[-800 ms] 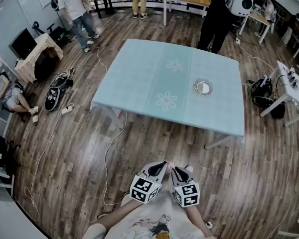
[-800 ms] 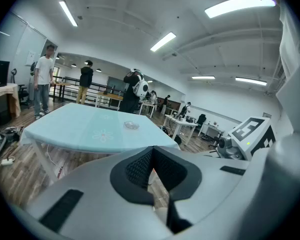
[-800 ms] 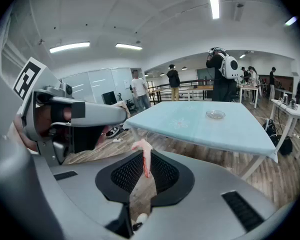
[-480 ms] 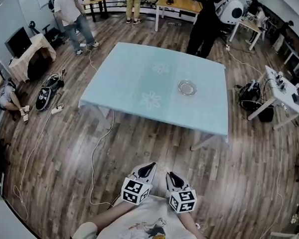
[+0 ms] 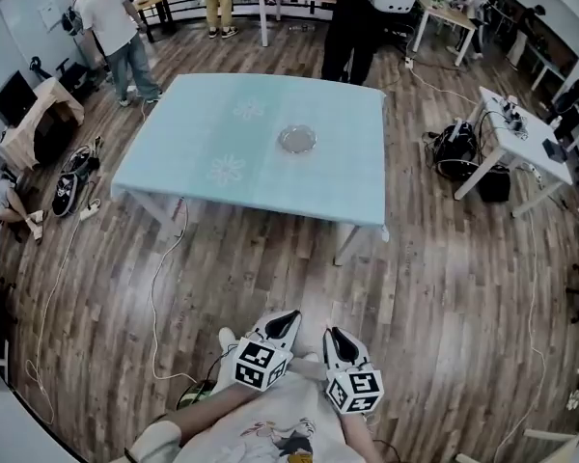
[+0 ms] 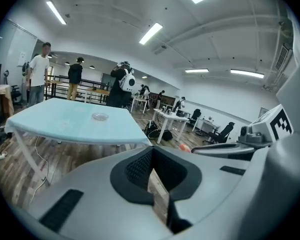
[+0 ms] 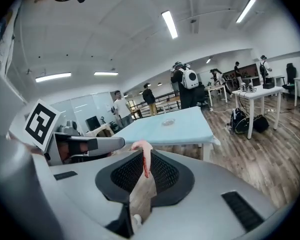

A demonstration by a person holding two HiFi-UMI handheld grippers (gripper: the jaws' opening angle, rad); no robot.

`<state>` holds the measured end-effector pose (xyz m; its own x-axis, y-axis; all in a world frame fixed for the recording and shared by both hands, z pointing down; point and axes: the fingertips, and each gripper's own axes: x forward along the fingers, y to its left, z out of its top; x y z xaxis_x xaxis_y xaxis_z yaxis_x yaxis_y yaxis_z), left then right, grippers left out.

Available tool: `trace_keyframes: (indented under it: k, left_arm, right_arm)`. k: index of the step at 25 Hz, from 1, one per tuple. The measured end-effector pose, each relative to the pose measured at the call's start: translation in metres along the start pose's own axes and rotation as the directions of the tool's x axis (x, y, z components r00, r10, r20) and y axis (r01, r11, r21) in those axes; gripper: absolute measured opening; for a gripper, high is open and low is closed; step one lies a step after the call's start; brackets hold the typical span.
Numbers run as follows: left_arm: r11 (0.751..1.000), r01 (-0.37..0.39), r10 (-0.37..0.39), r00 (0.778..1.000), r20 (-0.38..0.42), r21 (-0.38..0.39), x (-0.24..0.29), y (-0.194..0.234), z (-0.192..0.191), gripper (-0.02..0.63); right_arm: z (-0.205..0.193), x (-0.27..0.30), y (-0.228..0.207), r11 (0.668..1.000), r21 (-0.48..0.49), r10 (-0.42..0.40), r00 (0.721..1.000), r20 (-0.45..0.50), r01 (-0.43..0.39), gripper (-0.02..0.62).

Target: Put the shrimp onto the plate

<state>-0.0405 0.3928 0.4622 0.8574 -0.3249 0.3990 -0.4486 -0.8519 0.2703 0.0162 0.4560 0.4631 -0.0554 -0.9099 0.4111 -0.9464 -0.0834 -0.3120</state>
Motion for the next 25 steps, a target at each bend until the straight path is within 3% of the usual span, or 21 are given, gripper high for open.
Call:
trace_keyframes:
  k: [4, 9, 13, 19, 25]
  left_arm:
    - [1.0, 0.003, -0.002, 1.0, -0.023, 0.024, 0.015, -0.034, 0.0, 0.008]
    - [1.0, -0.026, 0.026, 0.999, -0.033, 0.004, 0.033, -0.036, -0.005, 0.008]
    - [1.0, -0.006, 0.006, 0.999, -0.034, -0.002, 0.058, -0.034, 0.001, 0.008]
    - [0.999, -0.018, 0.019, 1.0, 0.019, -0.049, 0.113, 0.007, 0.052, 0.008]
    - [0.988, -0.098, 0.109, 0.99, 0.089, -0.118, 0.135, 0.085, 0.104, 0.008]
  right_arm:
    - [0.01, -0.021, -0.031, 1.0, 0.003, 0.018, 1.0, 0.015, -0.018, 0.063]
    - [0.014, -0.016, -0.053, 0.999, 0.035, 0.023, 0.999, 0.029, -0.024, 0.063]
    - [0.026, 0.005, -0.064, 0.999, 0.035, 0.039, 0.999, 0.017, -0.039, 0.063]
    - [0.067, 0.062, -0.099, 0.999, 0.001, 0.032, 0.999, -0.014, -0.032, 0.063]
    - [0.121, 0.141, -0.1, 0.994, -0.087, 0.069, 0.997, -0.041, -0.073, 0.063]
